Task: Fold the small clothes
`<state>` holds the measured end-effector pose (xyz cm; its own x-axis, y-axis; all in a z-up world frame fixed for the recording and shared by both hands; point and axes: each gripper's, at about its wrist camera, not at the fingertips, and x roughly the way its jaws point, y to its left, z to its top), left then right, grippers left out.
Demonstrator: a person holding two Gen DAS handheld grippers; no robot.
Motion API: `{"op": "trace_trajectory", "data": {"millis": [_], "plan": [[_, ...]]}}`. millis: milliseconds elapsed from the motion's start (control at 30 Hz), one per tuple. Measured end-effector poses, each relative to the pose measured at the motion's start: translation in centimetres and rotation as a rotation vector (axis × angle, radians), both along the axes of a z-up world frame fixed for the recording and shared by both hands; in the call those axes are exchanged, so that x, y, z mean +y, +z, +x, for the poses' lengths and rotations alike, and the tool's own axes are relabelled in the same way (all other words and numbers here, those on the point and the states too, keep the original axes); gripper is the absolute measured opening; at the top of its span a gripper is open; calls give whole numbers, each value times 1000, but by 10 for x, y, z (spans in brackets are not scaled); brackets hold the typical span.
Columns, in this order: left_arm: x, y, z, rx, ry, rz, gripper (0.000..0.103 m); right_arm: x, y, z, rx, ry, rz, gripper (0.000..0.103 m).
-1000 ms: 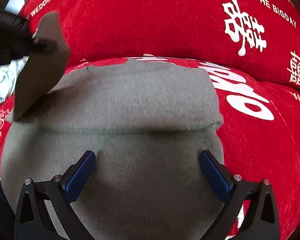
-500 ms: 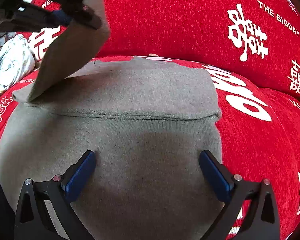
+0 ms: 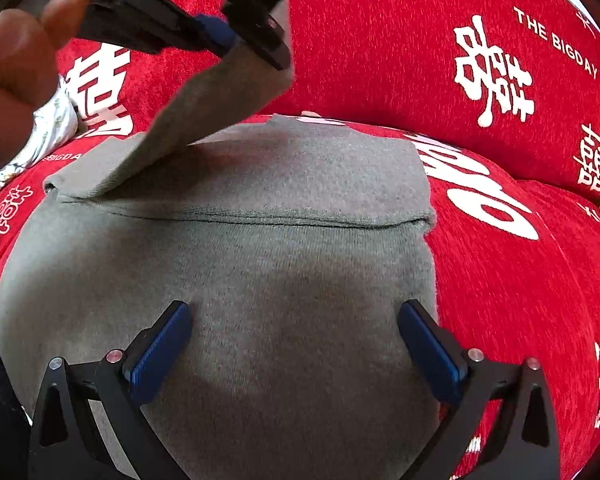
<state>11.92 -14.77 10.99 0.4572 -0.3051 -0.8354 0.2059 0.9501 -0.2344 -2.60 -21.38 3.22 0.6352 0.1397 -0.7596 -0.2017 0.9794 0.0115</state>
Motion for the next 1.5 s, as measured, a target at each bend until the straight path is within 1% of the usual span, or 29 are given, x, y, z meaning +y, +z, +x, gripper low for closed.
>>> {"op": "trace_trajectory", "data": {"millis": [67, 200, 600, 633, 733, 833, 867, 900, 933, 967, 1000, 1033, 1100, 1167, 1267, 1367, 1433, 1500], "plan": [[-2, -6, 3, 20, -10, -15, 12, 0, 0, -1, -6, -1, -2, 103], [-11, -16, 9, 44, -27, -20, 12, 1, -1, -3, -13, 0, 0, 103], [-49, -51, 20, 84, -94, 61, 13, 1, -2, -6, -28, 3, 10, 103], [-50, -55, 22, 93, -95, 66, 13, 1, -2, -6, -29, 3, 10, 103], [-50, -65, 27, 143, -103, 48, 13, 1, -2, -6, -30, 4, 11, 103], [-48, -72, 29, 174, -109, 42, 13, 1, -2, -7, -32, 3, 9, 103], [-49, -73, 28, 176, -113, 42, 20, 2, -2, -7, -33, 3, 9, 103], [-49, -72, 28, 177, -123, 38, 31, 1, -2, -6, -34, 2, 10, 103], [-49, -71, 27, 176, -130, 20, 63, 2, -2, -6, -35, 2, 9, 103], [-48, -68, 26, 160, -127, 4, 88, 2, -2, -6, -35, 1, 8, 103], [-47, -63, 23, 122, -114, 8, 91, 2, -2, -6, -35, 1, 7, 103], [-47, -60, 21, 104, -114, 16, 91, 2, -2, -6, -35, 1, 6, 103], [-47, -57, 21, 103, -117, 19, 91, 2, -2, -6, -37, 0, 6, 103], [-41, -52, 21, 82, -102, 26, 91, 2, -2, -6, -36, 1, 6, 103], [-19, -40, 15, 48, -84, -2, 91, 2, -2, -7, -31, 4, 11, 103], [19, -31, -1, -5, -51, -1, 91, -1, 6, -8, -38, -18, 15, 103], [51, -31, -14, -52, -11, 29, 91, -2, 20, -8, -95, -61, 21, 103], [86, -38, -23, -68, 54, 70, 91, 4, 35, -1, -134, -61, 35, 103]]}}
